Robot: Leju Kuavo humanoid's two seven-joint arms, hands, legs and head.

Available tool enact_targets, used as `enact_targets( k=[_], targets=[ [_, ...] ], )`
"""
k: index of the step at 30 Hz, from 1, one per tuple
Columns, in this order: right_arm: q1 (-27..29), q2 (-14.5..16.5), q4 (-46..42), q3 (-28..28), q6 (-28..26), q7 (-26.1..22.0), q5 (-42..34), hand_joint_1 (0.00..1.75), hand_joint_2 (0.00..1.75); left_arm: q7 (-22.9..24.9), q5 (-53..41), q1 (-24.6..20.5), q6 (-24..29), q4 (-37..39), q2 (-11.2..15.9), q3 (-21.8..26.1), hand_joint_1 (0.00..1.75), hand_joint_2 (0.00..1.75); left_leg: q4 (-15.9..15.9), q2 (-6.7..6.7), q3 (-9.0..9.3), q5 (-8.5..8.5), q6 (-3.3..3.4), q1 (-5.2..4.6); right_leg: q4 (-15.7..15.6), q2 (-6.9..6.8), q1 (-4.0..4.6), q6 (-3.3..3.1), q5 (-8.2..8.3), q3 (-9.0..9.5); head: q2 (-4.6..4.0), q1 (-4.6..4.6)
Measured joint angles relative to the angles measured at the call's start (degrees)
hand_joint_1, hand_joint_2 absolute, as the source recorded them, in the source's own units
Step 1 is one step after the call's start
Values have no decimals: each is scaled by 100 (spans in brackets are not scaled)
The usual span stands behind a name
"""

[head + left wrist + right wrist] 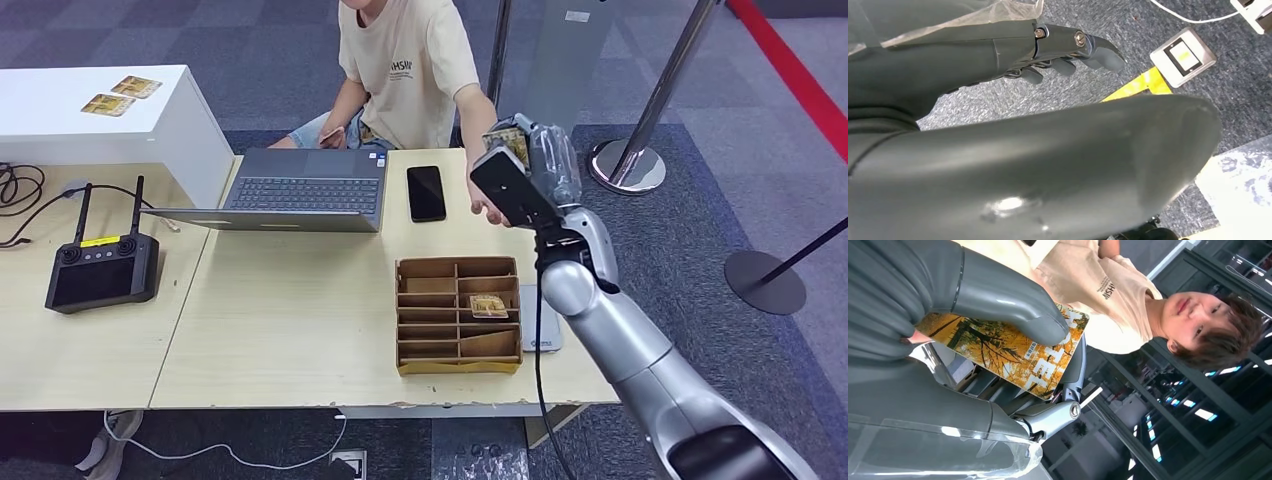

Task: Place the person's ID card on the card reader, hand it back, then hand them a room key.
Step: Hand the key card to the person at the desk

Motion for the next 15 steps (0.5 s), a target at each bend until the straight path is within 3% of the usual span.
enact_targets(
  k=[2, 4, 6, 15],
  targets=[
    [27, -14, 26, 22, -11, 0, 14, 95, 175, 0, -8, 3, 10, 0, 0, -1, 0, 0, 0, 0, 0, 0, 0, 0, 0, 0, 0, 0, 0, 0, 0, 1],
    [54, -26, 62, 35, -37, 3, 6, 8, 87, 5, -18, -1, 19, 0, 0, 1, 0, 0, 0, 0, 0, 0, 0, 0, 0, 0, 0, 0, 0, 0, 0, 1],
    [87, -37, 100, 37, -94, 2, -17, 0, 0, 13, -27, -4, 22, 0, 0, 2, 0, 0, 0, 0, 0, 0, 0, 0, 0, 0, 0, 0, 0, 0, 0, 1],
    [300, -122, 137, -44, -362, -175, -142, 0, 0, -41, -54, 69, -147, 1, 80, 2, 0, 0, 0, 1, 2, 0, 0, 0, 0, 1, 0, 0, 0, 1, 0, 1]
  ],
)
